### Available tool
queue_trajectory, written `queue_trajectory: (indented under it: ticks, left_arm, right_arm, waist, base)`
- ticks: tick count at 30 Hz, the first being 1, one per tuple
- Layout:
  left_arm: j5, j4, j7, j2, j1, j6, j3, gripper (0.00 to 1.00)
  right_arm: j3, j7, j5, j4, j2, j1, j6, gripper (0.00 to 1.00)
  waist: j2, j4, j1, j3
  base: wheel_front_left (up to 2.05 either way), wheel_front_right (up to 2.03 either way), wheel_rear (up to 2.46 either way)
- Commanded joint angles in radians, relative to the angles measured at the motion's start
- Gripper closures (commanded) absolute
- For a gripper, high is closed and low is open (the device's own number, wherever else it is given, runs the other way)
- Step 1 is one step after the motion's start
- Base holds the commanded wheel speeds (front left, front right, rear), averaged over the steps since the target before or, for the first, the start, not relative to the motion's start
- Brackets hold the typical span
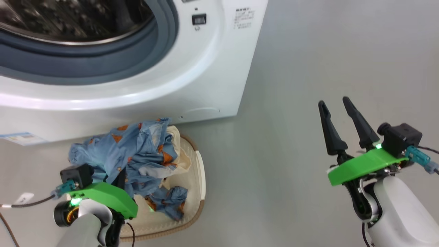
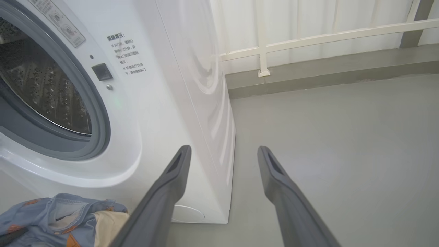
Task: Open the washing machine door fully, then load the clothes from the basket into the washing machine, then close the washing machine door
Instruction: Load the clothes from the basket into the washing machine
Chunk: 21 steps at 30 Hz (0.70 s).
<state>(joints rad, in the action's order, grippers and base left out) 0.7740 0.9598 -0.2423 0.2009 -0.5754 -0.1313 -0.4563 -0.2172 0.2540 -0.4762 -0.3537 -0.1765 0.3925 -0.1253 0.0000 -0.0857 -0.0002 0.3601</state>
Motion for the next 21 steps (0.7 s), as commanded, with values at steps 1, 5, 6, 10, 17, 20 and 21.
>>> queue_trajectory:
  ticks: [1, 5, 6, 10, 17, 20, 21]
  left_arm:
    - [0.011, -0.045, -0.018, 0.037, 0.021, 0.001, 0.028, 1.00]
    - [0.007, -0.140, -0.019, 0.045, 0.062, 0.001, 0.062, 1.00]
    - [0.004, -0.168, -0.019, 0.043, 0.075, 0.004, 0.074, 1.00]
    - [-0.014, -0.287, -0.019, 0.039, 0.129, 0.023, 0.128, 1.00]
    - [-0.035, -0.478, -0.019, 0.021, 0.224, 0.062, 0.182, 1.00]
    - [-0.035, -0.526, -0.019, 0.018, 0.247, 0.073, 0.188, 1.00]
    - [-0.032, -0.550, -0.019, 0.017, 0.257, 0.080, 0.190, 1.00]
  right_arm:
    - [-0.010, 0.008, -0.008, 0.017, -0.012, -0.029, -0.005, 0.00]
    - [-0.008, 0.008, -0.010, 0.014, -0.021, -0.054, -0.005, 0.00]
    - [-0.007, 0.008, -0.011, 0.014, -0.024, -0.060, -0.005, 0.00]
    - [-0.007, 0.008, -0.014, 0.010, -0.032, -0.083, -0.005, 0.00]
    - [-0.013, 0.008, -0.017, 0.007, -0.047, -0.113, -0.005, 0.00]
    - [-0.016, 0.008, -0.019, 0.006, -0.052, -0.119, -0.005, 0.00]
    - [-0.017, 0.008, -0.020, 0.006, -0.054, -0.122, -0.005, 0.00]
  waist:
    - [0.0000, 0.022, 0.0002, -0.072]
    - [0.0000, 0.032, 0.0002, -0.122]
    - [0.0000, 0.035, 0.0002, -0.133]
    - [0.0000, 0.044, 0.0002, -0.173]
    - [0.0000, 0.053, 0.0002, -0.227]
    - [0.0000, 0.053, 0.0002, -0.240]
    - [0.0000, 0.053, 0.0002, -0.244]
  base:
    - [0.00, 0.00, 0.00]
    - [0.00, 0.00, 0.00]
    - [0.00, 0.00, 0.00]
    - [0.00, 0.00, 0.00]
    - [0.00, 0.00, 0.00]
    - [0.00, 0.00, 0.00]
    - [0.00, 0.00, 0.00]
